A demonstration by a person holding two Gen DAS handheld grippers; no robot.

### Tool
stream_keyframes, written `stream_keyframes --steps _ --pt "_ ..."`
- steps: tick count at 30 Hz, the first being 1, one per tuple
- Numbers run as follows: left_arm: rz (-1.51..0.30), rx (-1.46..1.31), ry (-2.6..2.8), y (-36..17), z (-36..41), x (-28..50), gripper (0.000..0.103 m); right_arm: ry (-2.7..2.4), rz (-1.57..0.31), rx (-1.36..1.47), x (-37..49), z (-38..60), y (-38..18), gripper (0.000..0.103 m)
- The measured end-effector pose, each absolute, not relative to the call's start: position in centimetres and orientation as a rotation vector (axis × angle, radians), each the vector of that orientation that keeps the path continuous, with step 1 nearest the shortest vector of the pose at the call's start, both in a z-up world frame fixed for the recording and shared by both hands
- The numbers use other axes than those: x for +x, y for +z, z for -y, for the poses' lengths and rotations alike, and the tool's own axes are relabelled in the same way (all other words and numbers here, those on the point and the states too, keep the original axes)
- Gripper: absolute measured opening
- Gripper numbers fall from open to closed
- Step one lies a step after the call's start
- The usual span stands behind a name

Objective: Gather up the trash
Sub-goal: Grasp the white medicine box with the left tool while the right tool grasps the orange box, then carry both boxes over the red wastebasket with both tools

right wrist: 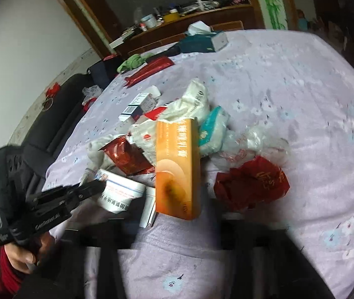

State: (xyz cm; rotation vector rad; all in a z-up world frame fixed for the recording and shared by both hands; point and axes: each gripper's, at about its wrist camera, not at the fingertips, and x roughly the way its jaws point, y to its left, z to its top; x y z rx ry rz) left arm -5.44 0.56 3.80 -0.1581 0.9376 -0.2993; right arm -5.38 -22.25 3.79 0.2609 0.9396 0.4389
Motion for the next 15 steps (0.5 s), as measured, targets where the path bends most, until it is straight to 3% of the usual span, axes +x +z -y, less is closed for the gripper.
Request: stream_keyframes --steps 4,6,7,11,15 --pt "-0.918 -0.168 -0.307 4.2 -1.2 -5.8 0.011 0.466 -0.968 0.289 -4.0 21.8 3.1 0.059" --pt "-0.913 -0.175 -0.309 4.3 -1.5 -5.8 0.011 0.474 -0.991 0.292 -3.1 21.2 2.5 0.037" --pt "-0.907 -0.170 -0.304 4.4 -1.5 -5.8 0.011 0.462 -1.016 0.281 -2.7 20.8 2.0 0.035" --pt "-0.869 -0.153 -0.306 5.4 -1.7 -6.4 0.011 0.470 -0.981 0.318 -3.8 21.5 2.7 0.007" --pt "-0.840 -0.143 -0.334 6.6 -1.2 -6.9 0.007 0.487 -0.906 0.351 -6.1 23.2 4.9 0.006"
